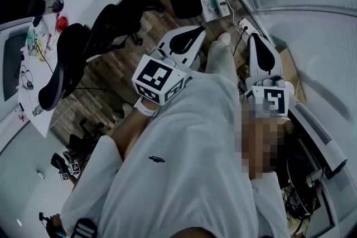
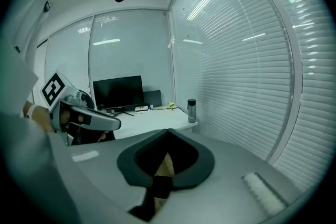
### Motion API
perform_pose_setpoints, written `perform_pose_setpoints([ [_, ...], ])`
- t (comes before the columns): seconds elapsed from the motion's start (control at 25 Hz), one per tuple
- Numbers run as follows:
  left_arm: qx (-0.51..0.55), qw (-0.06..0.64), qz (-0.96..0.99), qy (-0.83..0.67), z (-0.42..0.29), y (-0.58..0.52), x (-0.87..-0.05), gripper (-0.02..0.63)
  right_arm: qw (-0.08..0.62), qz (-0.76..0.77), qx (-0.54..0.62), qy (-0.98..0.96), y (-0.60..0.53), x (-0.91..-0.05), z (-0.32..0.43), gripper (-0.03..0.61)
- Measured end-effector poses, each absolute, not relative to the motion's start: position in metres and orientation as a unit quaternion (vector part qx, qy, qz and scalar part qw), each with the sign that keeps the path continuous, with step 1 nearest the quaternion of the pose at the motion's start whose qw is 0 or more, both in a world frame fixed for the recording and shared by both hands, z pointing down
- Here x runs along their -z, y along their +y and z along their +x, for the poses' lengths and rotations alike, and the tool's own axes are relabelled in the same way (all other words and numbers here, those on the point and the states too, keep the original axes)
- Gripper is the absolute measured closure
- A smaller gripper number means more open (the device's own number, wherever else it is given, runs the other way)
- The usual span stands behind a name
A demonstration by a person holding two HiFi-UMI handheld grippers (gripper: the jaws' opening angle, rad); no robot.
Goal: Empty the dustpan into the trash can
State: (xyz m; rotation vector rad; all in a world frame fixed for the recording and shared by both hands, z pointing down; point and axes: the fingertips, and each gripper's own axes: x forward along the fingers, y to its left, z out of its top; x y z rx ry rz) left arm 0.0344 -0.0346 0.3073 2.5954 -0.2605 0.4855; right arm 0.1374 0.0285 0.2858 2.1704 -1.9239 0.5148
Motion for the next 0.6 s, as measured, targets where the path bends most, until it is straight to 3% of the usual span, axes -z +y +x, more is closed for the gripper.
perform_pose_setpoints([
  [0.48,-0.195,0.245,0.944,-0.108,0.075,-0.056,-0.348,0.607,0.107,0.738,-0.205,-0.634,0.009,-0.33,0.193,0.565],
  [0.56,-0.2,0.245,0.942,-0.111,0.081,-0.059,-0.356,0.607,0.109,0.73,-0.215,-0.64,0.004,-0.341,0.2,0.477],
  [0.6,-0.202,0.246,0.941,-0.112,0.084,-0.06,-0.36,0.607,0.111,0.726,-0.219,-0.642,0.001,-0.347,0.203,0.477],
])
